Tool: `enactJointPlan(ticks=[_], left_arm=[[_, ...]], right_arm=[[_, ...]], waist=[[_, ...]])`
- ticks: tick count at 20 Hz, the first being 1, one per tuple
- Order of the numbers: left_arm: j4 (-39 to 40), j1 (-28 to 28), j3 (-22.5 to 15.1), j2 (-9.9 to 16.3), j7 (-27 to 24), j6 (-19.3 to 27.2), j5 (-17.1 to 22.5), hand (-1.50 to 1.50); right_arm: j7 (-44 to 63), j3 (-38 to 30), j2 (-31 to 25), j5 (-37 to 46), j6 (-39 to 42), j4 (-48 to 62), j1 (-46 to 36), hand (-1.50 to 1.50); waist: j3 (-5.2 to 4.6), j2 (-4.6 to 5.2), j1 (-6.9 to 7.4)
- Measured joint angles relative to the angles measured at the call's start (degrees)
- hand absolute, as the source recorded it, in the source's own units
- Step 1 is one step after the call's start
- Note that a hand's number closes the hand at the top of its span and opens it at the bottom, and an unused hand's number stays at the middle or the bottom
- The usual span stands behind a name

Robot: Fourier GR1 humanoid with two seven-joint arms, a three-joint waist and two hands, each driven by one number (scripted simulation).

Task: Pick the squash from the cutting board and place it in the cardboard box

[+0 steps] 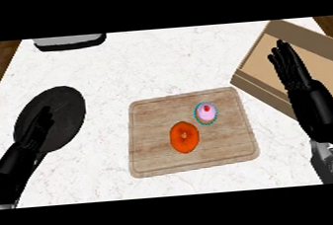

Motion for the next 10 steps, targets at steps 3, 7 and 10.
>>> enactJointPlan(ticks=[3, 7, 10], left_arm=[[-0.8, -2.4, -0.1, 0.1, -0.5, 0.5, -2.1, 0.00], [-1.8, -4.9, 0.3, 1.3, -2.4, 0.0, -3.8, 0.00], [-1.3, -6.8, 0.0, 1.0, -2.9, -0.8, -4.1, 0.00]], right_arm=[[4.7, -0.9, 0.4, 2.9, -5.9, -4.7, -0.6, -1.50], [12.7, -2.9, -3.4, 10.2, -13.6, -9.9, 0.8, -1.50], [20.8, -1.9, -6.9, 17.6, -17.7, -13.2, 3.9, -1.50]], waist=[[-1.01, 0.71, -0.39], [-2.01, 0.42, -3.02], [-2.22, 0.63, -4.06]])
